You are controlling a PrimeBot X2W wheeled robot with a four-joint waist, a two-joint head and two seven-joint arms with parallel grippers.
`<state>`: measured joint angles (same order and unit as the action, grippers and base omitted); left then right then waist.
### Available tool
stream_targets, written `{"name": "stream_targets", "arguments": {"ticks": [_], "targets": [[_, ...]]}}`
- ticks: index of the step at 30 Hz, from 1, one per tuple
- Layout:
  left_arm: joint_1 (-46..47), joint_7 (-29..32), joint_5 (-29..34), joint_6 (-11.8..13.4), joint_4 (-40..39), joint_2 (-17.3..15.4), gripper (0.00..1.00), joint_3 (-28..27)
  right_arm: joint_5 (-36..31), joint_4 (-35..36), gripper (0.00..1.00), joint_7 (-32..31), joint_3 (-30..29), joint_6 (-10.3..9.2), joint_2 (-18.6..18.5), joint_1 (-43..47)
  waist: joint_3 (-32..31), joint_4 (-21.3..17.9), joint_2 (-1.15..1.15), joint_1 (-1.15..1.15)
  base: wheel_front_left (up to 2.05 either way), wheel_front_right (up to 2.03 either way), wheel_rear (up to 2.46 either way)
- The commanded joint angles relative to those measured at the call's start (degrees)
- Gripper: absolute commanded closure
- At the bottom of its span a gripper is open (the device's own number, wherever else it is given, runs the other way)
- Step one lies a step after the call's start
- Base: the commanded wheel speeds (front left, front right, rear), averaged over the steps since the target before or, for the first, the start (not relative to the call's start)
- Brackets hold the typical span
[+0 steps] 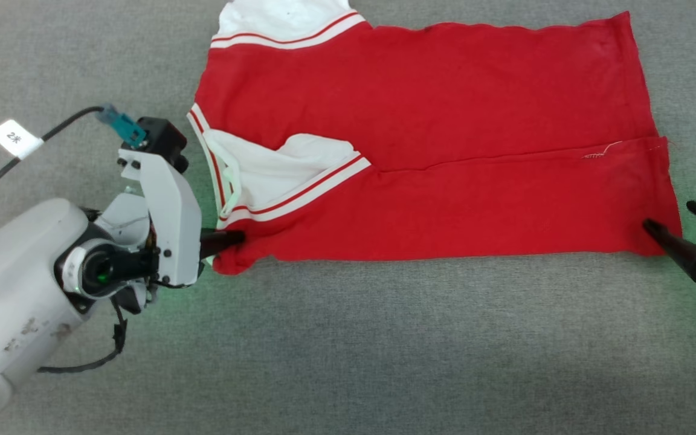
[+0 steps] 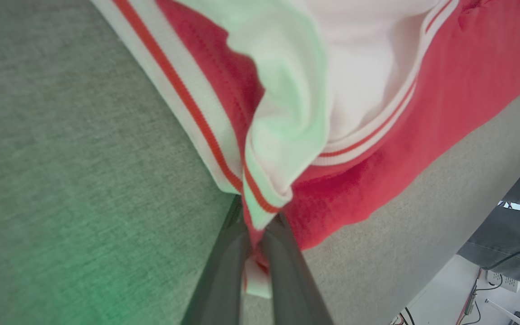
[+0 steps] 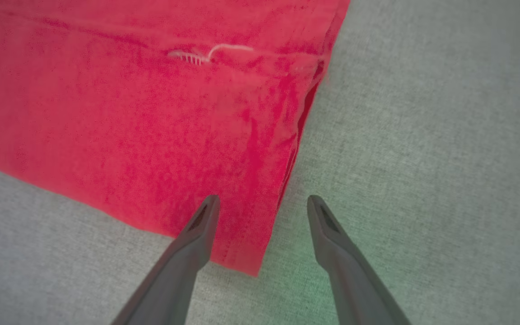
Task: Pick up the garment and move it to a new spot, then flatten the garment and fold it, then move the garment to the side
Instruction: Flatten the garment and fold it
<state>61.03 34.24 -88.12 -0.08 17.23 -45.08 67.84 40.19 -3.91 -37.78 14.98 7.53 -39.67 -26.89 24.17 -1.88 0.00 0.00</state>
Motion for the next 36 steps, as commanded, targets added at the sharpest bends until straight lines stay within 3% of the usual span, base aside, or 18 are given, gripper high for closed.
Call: {"name": "stream_targets", "arguments": {"ticks": [1, 3, 11, 12, 13, 14, 18, 23, 30, 35, 36], "targets": [[-1.42, 0.15, 0.54, -0.44, -0.22, 1.48, 1.0, 1.1, -0.39, 0.12, 0.0, -1.25, 1.05, -0.09, -0.55, -1.03, 0.17, 0.25, 0.0, 0.0, 0.0, 0.0, 0.0], [-0.98, -0.37, 0.99, -0.91, -0.28, 2.02, 1.0, 1.01, 1.14, -1.3, 0.0, -6.59, 3.48, -0.09, -0.55, -3.15, 0.55, 0.79, 0.0, 0.0, 0.0, 0.0, 0.0], [-0.76, -2.45, 2.11, -1.95, 0.63, 3.4, 1.0, 0.74, 0.5, -5.67, 0.0, -13.18, 7.14, -0.1, -0.81, -6.28, 1.44, 2.27, 0.0, 0.0, 0.0, 0.0, 0.0], [-0.94, -2.64, 2.16, -2.21, 0.83, 3.49, 1.0, 0.78, 0.57, -6.12, 0.46, -13.61, 7.62, -0.1, -0.74, -6.35, 1.43, 2.41, 0.0, 0.0, 0.0, 0.0, 0.0], [-1.12, -2.84, 2.2, -2.36, 1.03, 3.6, 1.0, 0.74, 0.57, -6.29, 0.77, -13.63, 8.08, -0.1, -0.71, -6.35, 1.38, 2.55, 0.0, 0.0, 0.0, 0.0, 0.0], [-1.37, -3.25, 2.18, -2.57, 1.28, 3.7, 1.0, 0.65, 0.97, -6.62, 1.0, -13.27, 7.91, -0.1, -0.35, -6.37, 1.23, 2.67, 0.0, 0.0, 0.0, 0.0, 0.0], [-2.94, -4.51, 1.42, -3.59, 0.91, 2.98, 1.0, 0.23, 2.19, -6.78, 1.0, -12.48, 7.28, -0.1, -0.55, -5.09, -0.2, 2.93, 0.0, 0.0, 0.0, 0.0, 0.0], [-6.0, -7.53, 0.87, -4.31, -2.61, -0.43, 1.0, -0.46, 3.94, -5.71, 1.0, -11.26, 5.22, -0.1, -3.16, -1.42, -2.86, 3.23, 0.0, 0.0, 0.0, 0.0, 0.0], [-11.74, -11.04, 1.21, -2.13, -12.26, -6.66, 1.0, -0.03, 5.54, -2.06, 1.0, -10.99, 2.23, -0.1, -5.81, 5.68, -5.24, 3.9, 0.0, 0.0, 0.0, 0.0, 0.0], [-14.02, -12.91, 2.51, -0.33, -17.19, -7.78, 1.0, 0.74, 5.79, 1.83, 0.99, -10.51, -1.61, -0.1, -6.61, 11.9, -5.87, 4.8, 0.0, 0.0, 0.0, 0.0, 0.0], [-14.26, -13.63, 2.67, 0.04, -17.32, -7.63, 1.0, 0.58, 5.13, 2.71, 0.62, -9.66, -2.63, -0.1, -6.61, 12.71, -5.95, 4.86, 0.0, 0.0, 0.0, 0.0, 0.0]]}}
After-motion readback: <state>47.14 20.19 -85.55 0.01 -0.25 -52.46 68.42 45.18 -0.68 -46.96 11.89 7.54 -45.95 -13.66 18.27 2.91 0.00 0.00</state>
